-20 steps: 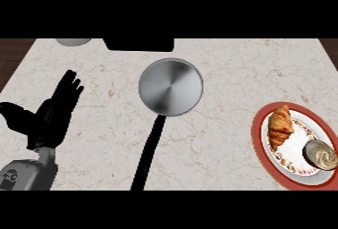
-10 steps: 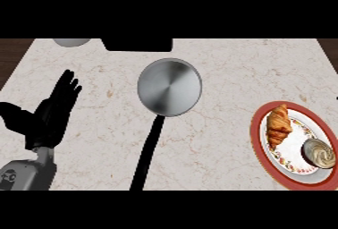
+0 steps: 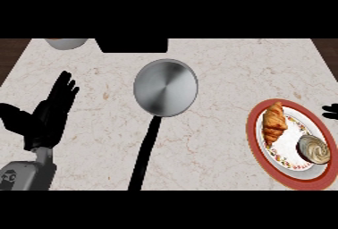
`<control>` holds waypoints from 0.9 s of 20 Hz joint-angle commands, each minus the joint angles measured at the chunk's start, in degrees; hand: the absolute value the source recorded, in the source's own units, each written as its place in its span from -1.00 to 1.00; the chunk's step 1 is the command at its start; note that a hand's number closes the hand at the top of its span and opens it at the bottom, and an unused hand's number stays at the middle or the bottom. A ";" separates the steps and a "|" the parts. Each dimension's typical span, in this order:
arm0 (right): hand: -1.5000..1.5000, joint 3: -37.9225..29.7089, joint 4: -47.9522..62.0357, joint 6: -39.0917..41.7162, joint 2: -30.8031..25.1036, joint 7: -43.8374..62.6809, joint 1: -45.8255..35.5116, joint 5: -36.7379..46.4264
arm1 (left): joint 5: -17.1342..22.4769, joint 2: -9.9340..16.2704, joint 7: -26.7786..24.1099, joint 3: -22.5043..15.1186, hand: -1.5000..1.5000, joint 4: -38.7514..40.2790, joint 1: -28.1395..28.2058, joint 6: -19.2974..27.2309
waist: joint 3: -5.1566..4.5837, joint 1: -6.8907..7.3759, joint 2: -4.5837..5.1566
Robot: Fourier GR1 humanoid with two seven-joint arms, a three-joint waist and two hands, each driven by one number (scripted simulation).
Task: Pick the cupcake from the plate and place it in the pan
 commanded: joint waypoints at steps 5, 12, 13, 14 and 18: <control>-1.00 -5.32 -9.34 -0.24 2.66 5.65 6.96 4.40 | 0.69 1.11 2.93 3.34 0.00 -4.62 2.24 -2.54 | 0.00 -0.21 -0.10; -1.00 -4.70 -15.92 4.66 9.52 11.84 7.90 9.25 | -3.77 -3.32 4.47 0.39 0.00 -6.10 1.75 0.11 | 0.00 0.03 -0.02; -1.00 -5.31 -14.80 5.73 9.79 12.26 6.87 10.08 | -5.25 -4.41 3.01 -0.21 0.00 -3.31 1.09 0.48 | 0.00 0.03 0.04; -1.00 -3.08 -10.20 1.71 11.53 10.23 7.39 13.40 | -3.47 -2.25 0.57 2.48 0.00 -1.38 1.97 -2.68 | 0.01 0.26 0.12; -1.00 -4.86 -13.18 6.04 15.26 14.70 5.06 15.57 | -4.88 -4.56 1.53 1.92 0.00 -2.51 1.83 -1.86 | 0.00 0.27 0.07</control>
